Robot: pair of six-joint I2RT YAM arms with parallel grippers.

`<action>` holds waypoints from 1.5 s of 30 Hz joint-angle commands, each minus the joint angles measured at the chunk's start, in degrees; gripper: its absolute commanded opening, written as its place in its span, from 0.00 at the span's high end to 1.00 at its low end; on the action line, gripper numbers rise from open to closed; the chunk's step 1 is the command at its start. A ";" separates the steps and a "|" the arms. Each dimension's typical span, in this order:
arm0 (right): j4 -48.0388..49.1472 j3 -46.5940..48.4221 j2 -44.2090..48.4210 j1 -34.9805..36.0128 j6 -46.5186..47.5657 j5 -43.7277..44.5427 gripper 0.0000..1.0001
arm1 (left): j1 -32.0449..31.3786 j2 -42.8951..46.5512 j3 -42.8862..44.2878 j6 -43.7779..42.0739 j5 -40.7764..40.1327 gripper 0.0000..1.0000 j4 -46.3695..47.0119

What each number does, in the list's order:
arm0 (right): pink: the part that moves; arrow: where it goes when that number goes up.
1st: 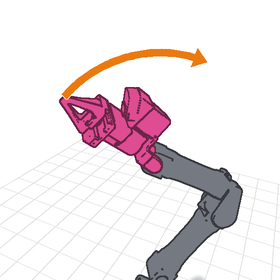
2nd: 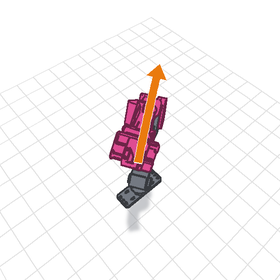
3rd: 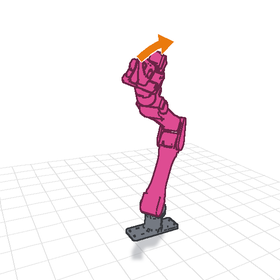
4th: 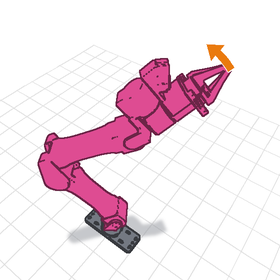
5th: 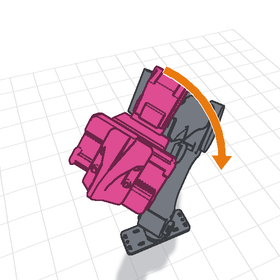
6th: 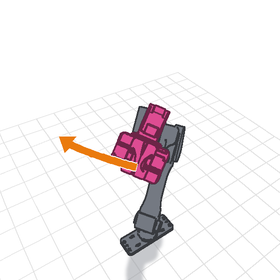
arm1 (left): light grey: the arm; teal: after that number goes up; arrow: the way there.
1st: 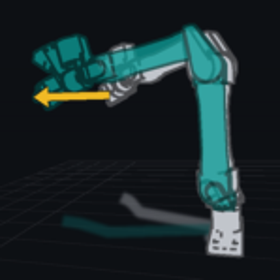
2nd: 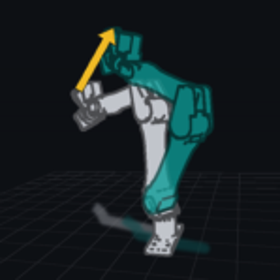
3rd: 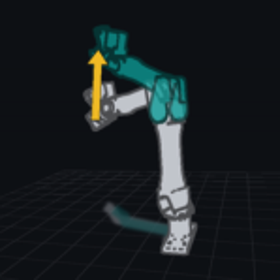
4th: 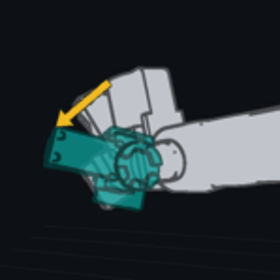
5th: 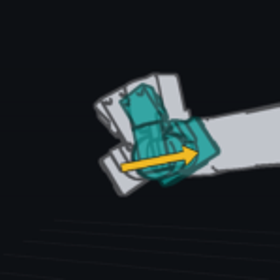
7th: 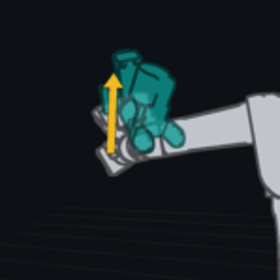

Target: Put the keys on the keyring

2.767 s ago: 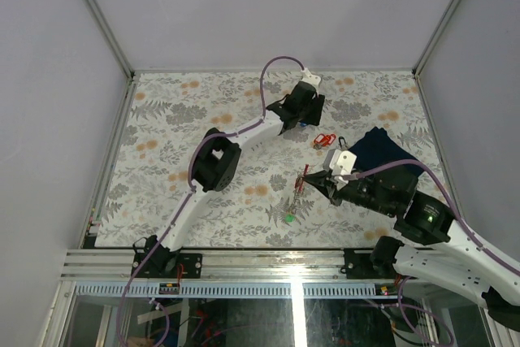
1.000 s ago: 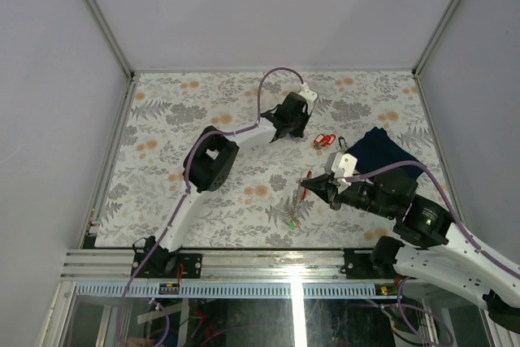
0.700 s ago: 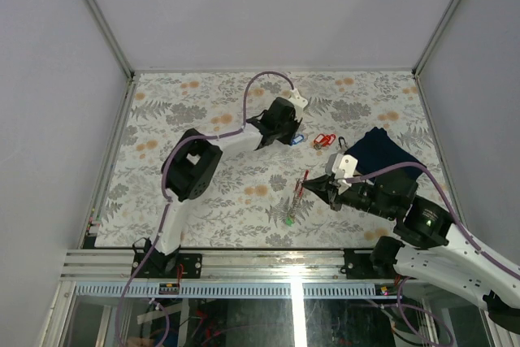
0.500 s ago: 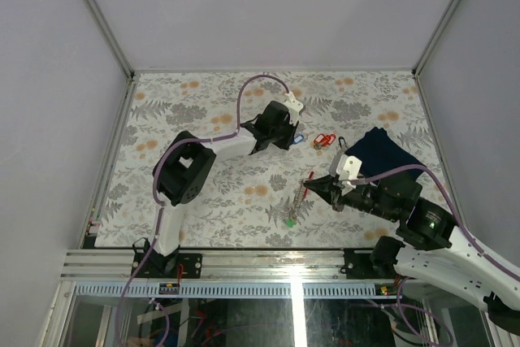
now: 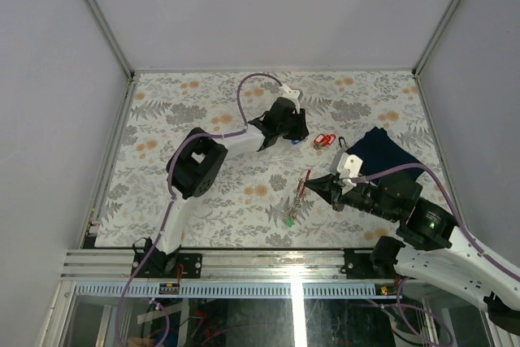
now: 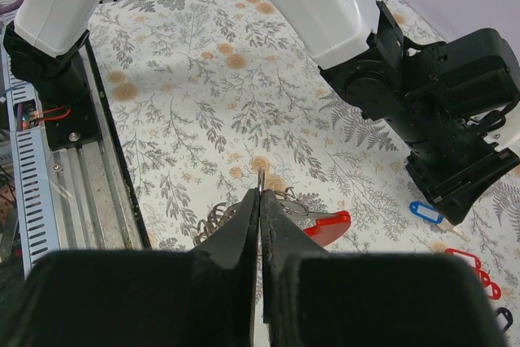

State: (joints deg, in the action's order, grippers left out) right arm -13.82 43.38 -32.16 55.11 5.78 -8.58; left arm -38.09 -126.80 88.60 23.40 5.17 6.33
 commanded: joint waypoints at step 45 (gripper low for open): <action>6.82 0.35 -0.85 0.20 -0.38 -0.74 1.00 | 0.76 -8.19 8.76 13.70 -6.46 0.74 -6.09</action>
State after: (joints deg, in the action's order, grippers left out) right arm -12.08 43.09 -33.54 55.11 5.85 -8.67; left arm -37.80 -133.47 96.07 36.64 -2.24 -0.43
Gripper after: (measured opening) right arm 0.010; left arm 0.277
